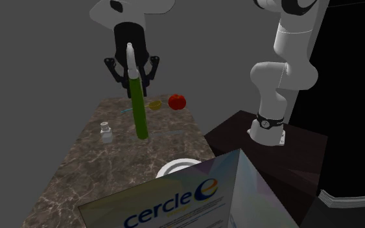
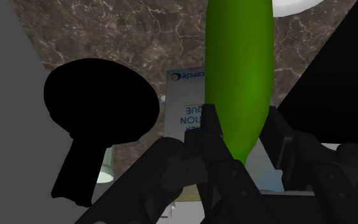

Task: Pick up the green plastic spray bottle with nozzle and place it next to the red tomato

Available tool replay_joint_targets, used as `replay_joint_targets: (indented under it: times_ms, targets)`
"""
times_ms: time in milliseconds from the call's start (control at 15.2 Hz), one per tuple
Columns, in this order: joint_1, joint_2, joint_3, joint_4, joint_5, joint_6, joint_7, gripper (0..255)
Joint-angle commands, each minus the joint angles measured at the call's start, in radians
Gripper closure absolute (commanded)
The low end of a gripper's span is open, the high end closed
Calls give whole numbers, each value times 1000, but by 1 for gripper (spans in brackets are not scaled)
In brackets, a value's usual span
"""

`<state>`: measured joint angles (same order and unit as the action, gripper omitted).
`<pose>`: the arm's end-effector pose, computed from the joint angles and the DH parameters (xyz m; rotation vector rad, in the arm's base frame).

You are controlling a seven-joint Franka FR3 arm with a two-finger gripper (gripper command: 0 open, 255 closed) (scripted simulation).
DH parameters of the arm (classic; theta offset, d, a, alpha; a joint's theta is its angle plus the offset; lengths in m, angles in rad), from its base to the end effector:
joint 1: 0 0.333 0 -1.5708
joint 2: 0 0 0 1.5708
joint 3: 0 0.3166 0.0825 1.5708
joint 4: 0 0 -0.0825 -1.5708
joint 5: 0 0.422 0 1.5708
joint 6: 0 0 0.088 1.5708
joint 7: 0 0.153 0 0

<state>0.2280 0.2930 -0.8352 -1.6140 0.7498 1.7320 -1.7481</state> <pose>0.6156 -0.2607 0.4580 -2.4639 -1.3503 -0.6518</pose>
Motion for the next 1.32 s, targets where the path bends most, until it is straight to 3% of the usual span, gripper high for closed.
replay_joint_targets:
  times_ms: [0, 1254]
  targets:
    - [-1, -4, -2, 22, -5, -20, 15, 255]
    - [-77, 30, -5, 311, 11, -253, 130, 255]
